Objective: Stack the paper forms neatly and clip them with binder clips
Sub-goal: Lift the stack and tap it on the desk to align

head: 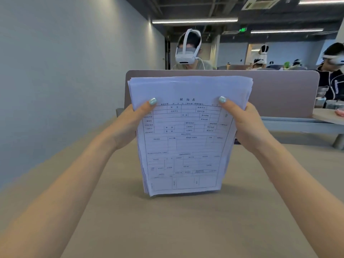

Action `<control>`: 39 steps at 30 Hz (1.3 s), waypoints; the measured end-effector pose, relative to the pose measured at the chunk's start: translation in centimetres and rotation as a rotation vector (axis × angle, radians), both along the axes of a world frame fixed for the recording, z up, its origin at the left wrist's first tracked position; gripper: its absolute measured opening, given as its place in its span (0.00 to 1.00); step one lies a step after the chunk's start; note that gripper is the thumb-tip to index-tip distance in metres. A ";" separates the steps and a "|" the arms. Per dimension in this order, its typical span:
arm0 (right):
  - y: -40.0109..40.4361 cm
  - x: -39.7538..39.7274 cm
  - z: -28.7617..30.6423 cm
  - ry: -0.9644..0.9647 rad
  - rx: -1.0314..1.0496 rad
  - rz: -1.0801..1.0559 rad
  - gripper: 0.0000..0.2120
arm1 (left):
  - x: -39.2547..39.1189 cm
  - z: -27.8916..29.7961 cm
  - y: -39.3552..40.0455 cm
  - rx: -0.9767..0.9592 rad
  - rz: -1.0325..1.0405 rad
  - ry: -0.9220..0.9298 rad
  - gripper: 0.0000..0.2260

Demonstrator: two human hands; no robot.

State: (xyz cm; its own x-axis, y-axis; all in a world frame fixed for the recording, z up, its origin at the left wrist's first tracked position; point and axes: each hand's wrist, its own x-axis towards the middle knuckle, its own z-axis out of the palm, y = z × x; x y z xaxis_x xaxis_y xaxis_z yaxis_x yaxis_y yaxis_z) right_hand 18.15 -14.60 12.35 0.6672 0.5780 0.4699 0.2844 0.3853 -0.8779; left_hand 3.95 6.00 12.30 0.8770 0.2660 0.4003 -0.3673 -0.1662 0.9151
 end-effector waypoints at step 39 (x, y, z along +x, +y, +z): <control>-2.1 1.2 -5.7 0.177 -0.126 0.032 0.15 | 1.7 -6.4 -2.2 -0.127 -0.013 0.084 0.30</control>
